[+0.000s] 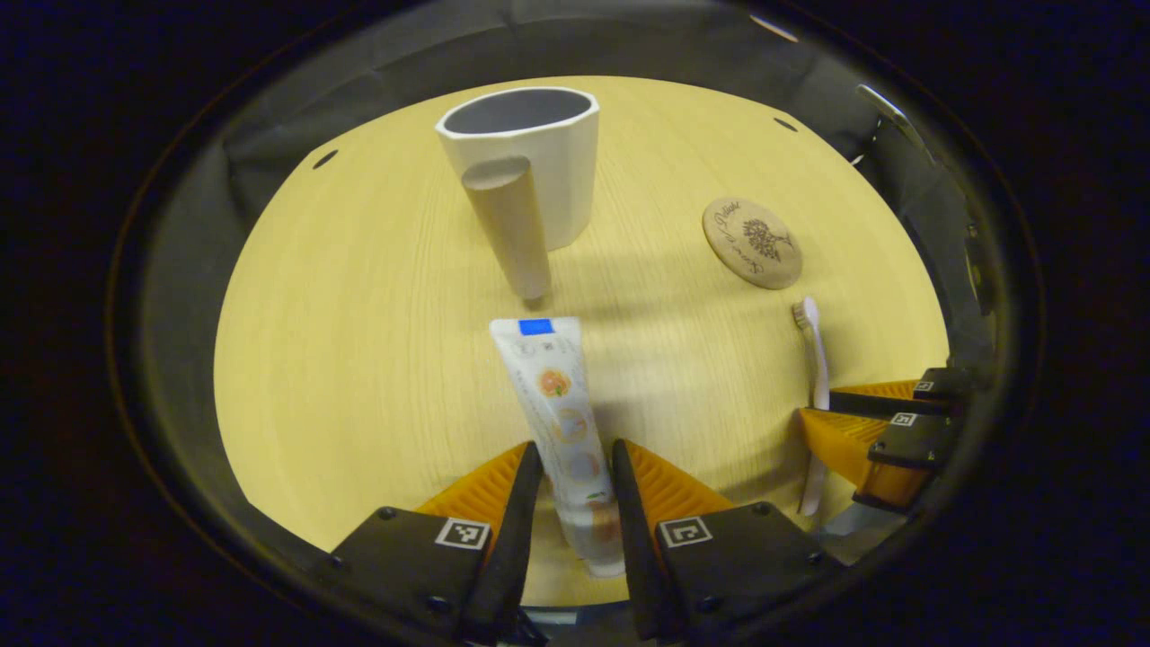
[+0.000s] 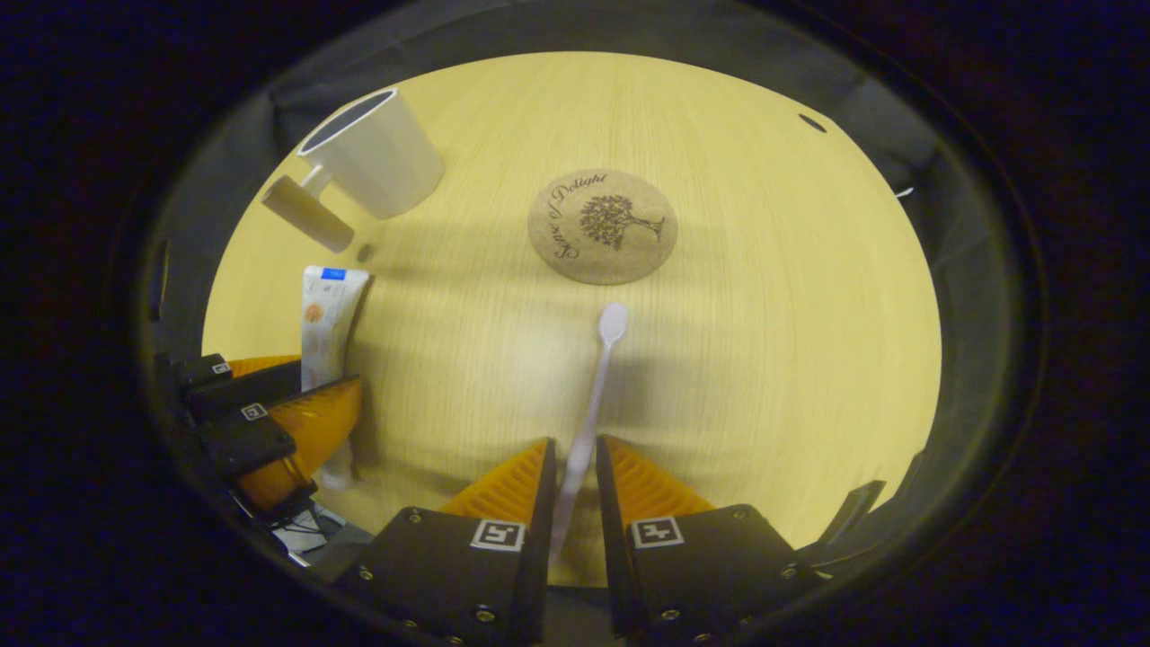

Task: Put the toothbrush and toothpaste on the desktop into the cup, then pick up the cup and place it on the coaster on the desktop.

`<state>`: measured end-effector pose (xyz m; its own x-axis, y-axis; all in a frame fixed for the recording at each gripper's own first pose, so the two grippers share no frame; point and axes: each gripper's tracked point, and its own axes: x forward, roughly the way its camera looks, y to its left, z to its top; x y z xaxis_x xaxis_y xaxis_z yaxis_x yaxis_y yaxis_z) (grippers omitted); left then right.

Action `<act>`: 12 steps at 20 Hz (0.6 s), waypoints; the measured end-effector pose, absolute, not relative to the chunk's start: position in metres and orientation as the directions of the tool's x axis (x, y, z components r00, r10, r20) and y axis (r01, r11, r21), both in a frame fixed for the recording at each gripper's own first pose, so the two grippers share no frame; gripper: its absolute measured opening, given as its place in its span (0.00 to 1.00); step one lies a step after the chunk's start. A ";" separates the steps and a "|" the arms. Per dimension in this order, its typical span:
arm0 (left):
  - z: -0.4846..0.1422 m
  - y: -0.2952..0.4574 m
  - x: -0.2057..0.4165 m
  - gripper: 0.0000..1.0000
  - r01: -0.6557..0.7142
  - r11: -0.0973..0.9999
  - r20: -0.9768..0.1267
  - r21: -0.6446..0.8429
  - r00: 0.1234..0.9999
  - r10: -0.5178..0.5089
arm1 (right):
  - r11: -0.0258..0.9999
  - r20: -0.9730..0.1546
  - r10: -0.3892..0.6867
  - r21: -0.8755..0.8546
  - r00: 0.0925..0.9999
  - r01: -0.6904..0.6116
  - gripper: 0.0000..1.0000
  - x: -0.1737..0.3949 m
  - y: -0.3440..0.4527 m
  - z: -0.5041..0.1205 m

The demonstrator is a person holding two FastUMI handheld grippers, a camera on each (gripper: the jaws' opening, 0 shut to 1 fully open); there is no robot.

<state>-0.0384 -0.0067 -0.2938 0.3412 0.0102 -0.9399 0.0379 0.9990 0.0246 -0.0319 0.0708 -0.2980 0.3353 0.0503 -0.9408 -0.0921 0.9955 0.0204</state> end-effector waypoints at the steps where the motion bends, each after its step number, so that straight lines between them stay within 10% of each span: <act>1: -0.293 -0.005 -0.038 0.48 0.034 0.999 -0.940 0.028 0.341 0.015 | 0.995 -0.941 0.053 0.020 0.335 -0.101 0.29 -0.032 0.070 -0.298; 12: -0.288 -0.006 -0.033 0.23 0.035 0.999 -0.897 -0.002 0.442 -0.017 | 0.989 -0.901 0.114 0.061 0.419 -0.138 0.06 -0.027 0.068 -0.295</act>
